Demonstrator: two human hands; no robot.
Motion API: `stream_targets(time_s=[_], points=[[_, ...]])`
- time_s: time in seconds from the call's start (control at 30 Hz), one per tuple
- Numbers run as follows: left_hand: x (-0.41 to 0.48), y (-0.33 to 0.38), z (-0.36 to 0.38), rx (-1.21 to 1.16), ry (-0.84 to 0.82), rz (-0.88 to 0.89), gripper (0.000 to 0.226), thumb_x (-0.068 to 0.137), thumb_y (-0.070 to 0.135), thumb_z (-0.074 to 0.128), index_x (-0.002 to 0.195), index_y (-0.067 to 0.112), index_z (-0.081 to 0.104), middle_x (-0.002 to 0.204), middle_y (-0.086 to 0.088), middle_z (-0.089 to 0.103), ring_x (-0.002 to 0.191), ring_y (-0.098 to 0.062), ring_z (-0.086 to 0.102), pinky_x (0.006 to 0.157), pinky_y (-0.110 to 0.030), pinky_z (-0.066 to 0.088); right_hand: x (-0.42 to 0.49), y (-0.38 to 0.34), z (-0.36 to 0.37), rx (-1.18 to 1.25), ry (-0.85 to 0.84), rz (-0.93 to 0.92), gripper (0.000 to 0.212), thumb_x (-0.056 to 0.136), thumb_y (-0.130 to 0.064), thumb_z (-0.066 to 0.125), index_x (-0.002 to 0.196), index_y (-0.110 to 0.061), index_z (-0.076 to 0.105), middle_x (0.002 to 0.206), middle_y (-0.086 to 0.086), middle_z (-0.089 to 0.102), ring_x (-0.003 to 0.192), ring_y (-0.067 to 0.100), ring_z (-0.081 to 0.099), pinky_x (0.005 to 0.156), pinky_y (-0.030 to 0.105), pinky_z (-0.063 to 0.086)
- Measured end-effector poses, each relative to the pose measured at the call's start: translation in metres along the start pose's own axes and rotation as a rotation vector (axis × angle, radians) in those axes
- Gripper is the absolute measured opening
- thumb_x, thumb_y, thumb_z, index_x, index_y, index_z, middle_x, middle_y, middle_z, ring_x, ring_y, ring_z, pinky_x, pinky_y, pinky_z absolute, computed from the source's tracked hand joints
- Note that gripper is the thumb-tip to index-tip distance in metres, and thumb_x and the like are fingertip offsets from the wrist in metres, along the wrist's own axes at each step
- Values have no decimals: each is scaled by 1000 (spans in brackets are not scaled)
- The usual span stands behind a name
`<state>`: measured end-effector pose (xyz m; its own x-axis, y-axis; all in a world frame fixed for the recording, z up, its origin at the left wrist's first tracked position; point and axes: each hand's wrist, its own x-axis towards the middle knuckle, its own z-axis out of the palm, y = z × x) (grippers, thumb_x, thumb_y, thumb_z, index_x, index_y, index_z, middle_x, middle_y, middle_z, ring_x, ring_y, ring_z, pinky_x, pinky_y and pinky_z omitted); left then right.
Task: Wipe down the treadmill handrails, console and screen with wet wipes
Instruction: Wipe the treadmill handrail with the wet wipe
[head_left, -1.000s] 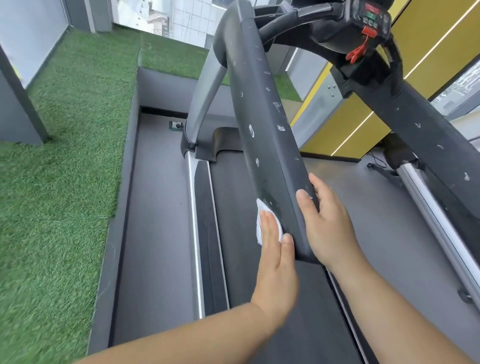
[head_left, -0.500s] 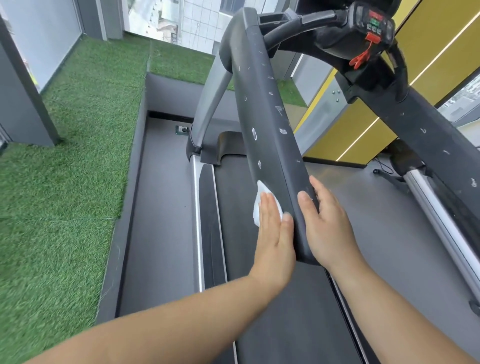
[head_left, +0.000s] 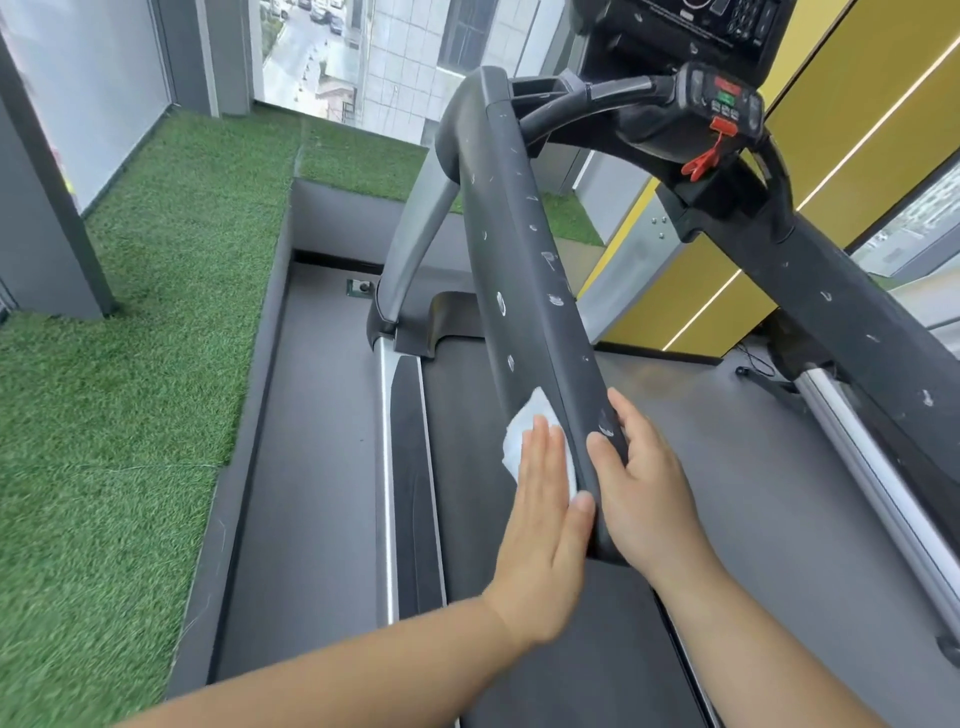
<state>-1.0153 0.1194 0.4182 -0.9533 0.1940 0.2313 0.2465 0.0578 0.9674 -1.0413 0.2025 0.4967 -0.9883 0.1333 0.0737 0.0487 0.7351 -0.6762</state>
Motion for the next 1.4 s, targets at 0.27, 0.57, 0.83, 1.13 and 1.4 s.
stream_targets(time_s=[0.27,0.57,0.83,1.13,1.4], points=[[-7,13,5,-162,20,-152,56,100,42,16,143,32,-18,140,36,-27,129,20,-24,102,0,-12,-1,-3,0,16,-1,8,50,96,-22,45,145,-25,34,147,-9,39,134,6,36,113,35,31],[-3,24,1,-409,61,-354,51,100,45,14,141,45,-18,143,39,-22,132,19,-17,116,-21,-5,-2,-2,-3,37,-18,-3,50,97,-22,44,146,-26,33,146,-12,39,134,4,35,113,33,29],[26,3,-8,-473,94,-475,80,74,86,25,145,53,8,152,32,11,141,5,10,119,-37,10,-1,-1,-3,48,-28,-12,52,96,-22,44,146,-27,33,143,-13,42,132,5,38,112,35,32],[38,-14,-25,-564,-14,-457,93,66,91,32,146,47,17,153,24,18,140,0,21,117,-37,17,14,-11,-12,182,-66,85,38,88,-28,62,122,-33,47,116,-27,53,117,3,53,100,29,42],[50,0,-31,-334,0,-257,55,101,43,17,144,41,-17,145,37,-23,128,24,-18,119,-27,-4,48,-34,-10,-170,-120,48,44,83,-30,68,120,-29,45,111,-18,50,103,4,51,78,18,41]])
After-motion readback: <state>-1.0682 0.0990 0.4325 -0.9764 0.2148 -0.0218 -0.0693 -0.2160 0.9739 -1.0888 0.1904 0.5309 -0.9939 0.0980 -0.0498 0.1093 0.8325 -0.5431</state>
